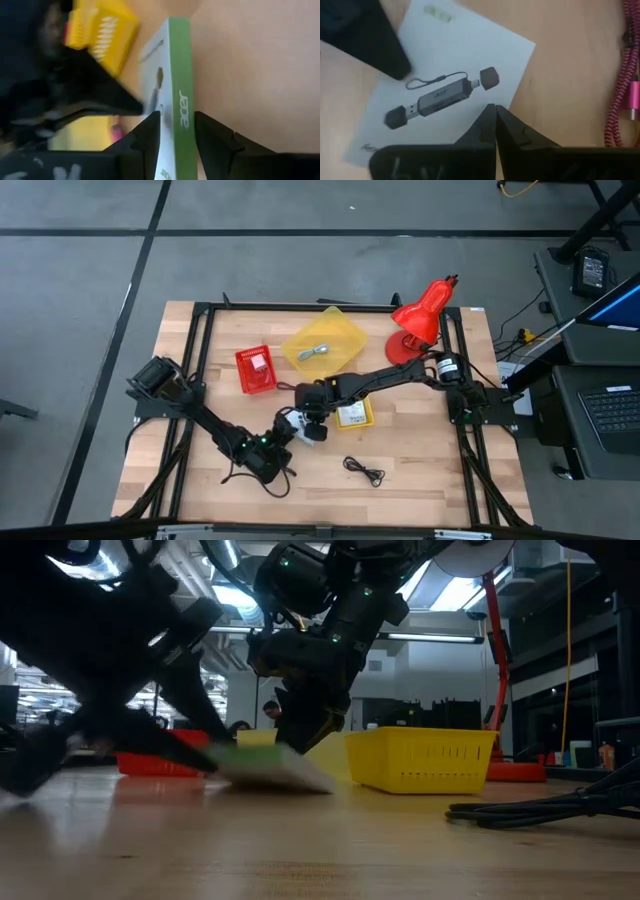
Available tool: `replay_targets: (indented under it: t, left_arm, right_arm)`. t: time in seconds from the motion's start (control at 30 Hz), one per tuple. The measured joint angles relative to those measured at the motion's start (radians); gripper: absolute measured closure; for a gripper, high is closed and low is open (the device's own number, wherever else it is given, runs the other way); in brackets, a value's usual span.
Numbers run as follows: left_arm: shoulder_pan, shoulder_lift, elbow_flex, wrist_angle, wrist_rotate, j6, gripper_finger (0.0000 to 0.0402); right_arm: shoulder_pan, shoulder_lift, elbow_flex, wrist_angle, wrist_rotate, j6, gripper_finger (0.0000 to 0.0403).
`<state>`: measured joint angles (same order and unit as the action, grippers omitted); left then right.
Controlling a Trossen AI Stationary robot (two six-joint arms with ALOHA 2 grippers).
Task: Pick and place items into bin
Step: Stack the white box on top of the white box
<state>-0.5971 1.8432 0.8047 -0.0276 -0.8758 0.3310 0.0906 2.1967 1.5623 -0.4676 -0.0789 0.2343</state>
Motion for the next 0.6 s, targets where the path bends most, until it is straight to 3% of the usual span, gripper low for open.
replay_targets:
  t: [0.17,0.43,0.6]
  left_arm:
    - [0.005,0.003,-0.001,0.004,-0.124,0.015,0.0294]
    - [0.006,0.001,-0.002,0.008,-0.109,0.038,0.0295]
    - [0.005,0.001,-0.002,0.009,-0.100,0.061,0.0318]
  right_arm:
    - [0.002,0.003,-0.001,0.007,-0.024,0.020,0.0403]
    - [0.003,0.008,-0.003,-0.010,-0.032,0.020,0.0403]
    - [0.003,0.008,-0.003,-0.009,-0.022,0.019,0.0403]
